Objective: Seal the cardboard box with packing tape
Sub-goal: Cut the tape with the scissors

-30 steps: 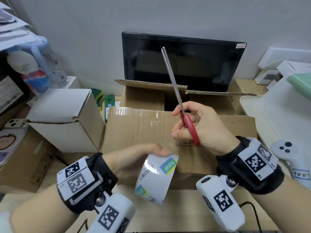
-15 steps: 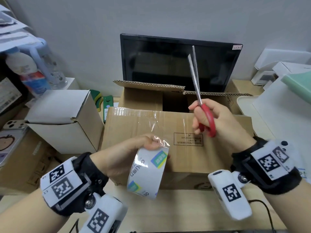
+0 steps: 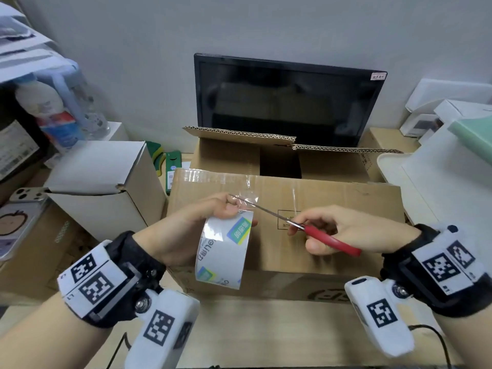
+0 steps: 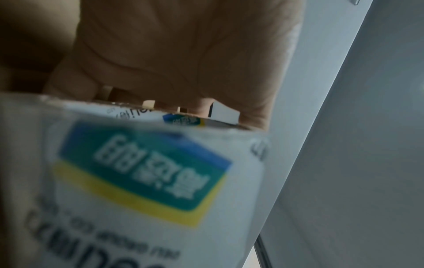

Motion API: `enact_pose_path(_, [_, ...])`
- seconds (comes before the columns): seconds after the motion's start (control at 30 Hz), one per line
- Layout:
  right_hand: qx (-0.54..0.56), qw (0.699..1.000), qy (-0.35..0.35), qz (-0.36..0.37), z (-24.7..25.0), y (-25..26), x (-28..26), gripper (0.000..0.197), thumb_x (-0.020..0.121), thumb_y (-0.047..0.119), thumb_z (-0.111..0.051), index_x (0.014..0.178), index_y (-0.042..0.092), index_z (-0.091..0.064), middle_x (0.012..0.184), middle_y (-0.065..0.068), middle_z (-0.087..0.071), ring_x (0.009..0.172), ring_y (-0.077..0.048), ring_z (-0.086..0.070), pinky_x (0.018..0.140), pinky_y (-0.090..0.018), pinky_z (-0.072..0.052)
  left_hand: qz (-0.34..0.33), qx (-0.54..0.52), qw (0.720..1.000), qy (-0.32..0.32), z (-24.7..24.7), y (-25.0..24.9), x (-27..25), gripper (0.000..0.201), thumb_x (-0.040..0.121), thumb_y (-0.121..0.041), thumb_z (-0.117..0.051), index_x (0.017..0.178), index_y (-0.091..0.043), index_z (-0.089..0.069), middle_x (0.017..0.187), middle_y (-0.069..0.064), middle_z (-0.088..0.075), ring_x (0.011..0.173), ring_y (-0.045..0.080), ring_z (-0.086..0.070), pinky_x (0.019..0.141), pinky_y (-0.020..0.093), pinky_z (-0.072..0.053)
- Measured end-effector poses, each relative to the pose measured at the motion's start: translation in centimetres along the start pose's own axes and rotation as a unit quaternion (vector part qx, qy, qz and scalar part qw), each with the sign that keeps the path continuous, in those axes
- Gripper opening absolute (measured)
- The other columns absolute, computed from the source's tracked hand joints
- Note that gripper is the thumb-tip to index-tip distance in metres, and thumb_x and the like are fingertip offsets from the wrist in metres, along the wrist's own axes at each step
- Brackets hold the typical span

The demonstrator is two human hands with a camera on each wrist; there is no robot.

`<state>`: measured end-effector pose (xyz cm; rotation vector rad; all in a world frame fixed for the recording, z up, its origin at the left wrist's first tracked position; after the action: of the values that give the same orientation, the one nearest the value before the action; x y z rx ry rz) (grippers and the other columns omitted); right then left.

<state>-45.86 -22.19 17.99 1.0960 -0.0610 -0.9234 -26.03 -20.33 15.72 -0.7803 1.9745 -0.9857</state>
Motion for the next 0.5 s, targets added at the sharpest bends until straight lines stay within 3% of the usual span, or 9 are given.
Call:
enact_pose_path(0.13, [-0.003,1.000,-0.020,0.006,0.23,0.21,0.22,0.041,0.063,0.049,-0.070,0.099,0.028,-0.066,0.073,0.022,-0.063,0.070,0.004,-0.058,0.068,-0.009,-0.044,0.002,0.001,1.000,0.006,-0.10,0.13,-0.05,0.035,0.054,-0.030,-0.068,0.084,-0.015,-0.062,0.099,0.016,-0.063,0.073,0.024,-0.064,0.060,0.027,-0.055])
enact_pose_path(0.23, [-0.001,0.999,-0.034,0.014,0.37,0.18,0.37,0.051,0.054,0.059,-0.067,0.096,0.030,-0.067,0.078,0.013,-0.065,0.071,0.000,-0.059,0.069,-0.010,-0.046,0.000,0.002,1.000,0.014,-0.37,0.05,-0.11,0.039,0.052,-0.030,-0.067,0.087,-0.014,-0.060,0.089,0.010,-0.069,0.069,0.021,-0.066,0.057,0.025,-0.054])
enact_pose_path(0.33, [0.010,0.998,-0.051,0.023,0.40,0.04,0.50,0.047,0.055,0.056,-0.070,0.094,0.029,-0.068,0.078,0.007,-0.066,0.070,-0.004,-0.059,0.070,-0.013,-0.048,0.007,0.018,1.000,0.014,-0.43,0.08,-0.21,0.047,0.051,-0.033,-0.066,0.093,-0.013,-0.056,0.080,0.006,-0.070,0.065,0.019,-0.067,0.055,0.023,-0.053])
enact_pose_path(0.5, [0.025,0.996,-0.081,0.027,0.44,-0.16,0.61,0.040,0.058,0.047,-0.076,0.094,0.031,-0.068,0.076,-0.003,-0.067,0.068,-0.009,-0.058,0.071,-0.021,-0.048,0.011,0.031,0.999,0.007,-0.13,0.22,-0.08,0.054,0.052,-0.037,-0.066,0.099,-0.013,-0.052,0.091,0.009,-0.069,0.074,0.022,-0.066,0.060,0.024,-0.054])
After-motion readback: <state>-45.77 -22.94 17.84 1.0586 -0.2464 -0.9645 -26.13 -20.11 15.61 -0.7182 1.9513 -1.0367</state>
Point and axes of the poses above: each hand's wrist, its own x-axis towards the middle knuckle, its own z-axis out of the back of the hand, y = z × x, the point moved 5 cm from there along x, towards the middle knuckle
